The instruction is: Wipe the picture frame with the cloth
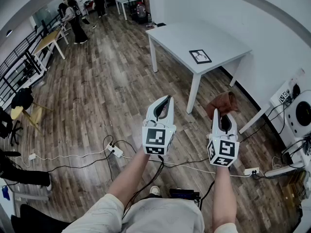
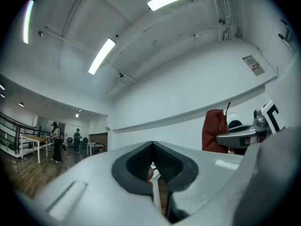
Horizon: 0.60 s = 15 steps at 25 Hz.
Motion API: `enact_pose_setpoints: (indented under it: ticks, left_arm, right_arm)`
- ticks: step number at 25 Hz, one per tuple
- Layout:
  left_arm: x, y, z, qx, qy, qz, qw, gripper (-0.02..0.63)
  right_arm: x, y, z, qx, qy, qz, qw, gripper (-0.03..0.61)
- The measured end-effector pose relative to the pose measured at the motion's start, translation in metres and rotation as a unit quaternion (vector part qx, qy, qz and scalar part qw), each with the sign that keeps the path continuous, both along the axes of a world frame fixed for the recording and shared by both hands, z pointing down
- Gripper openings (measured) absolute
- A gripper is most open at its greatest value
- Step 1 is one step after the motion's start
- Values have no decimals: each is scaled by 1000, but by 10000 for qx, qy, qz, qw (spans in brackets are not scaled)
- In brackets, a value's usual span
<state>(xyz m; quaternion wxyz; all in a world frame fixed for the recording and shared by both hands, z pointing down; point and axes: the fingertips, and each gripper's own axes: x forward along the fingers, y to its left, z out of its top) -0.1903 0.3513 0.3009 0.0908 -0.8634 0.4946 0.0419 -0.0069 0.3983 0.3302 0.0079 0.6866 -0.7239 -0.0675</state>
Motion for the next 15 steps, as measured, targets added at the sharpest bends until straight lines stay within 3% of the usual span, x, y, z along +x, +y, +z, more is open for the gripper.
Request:
enact_pose_setpoints:
  ticks: [15]
  left_arm:
    - [52, 4, 4, -52, -64, -21, 10000, 0]
  right_arm:
    - [42, 1, 9, -67, -42, -161, 9998, 77]
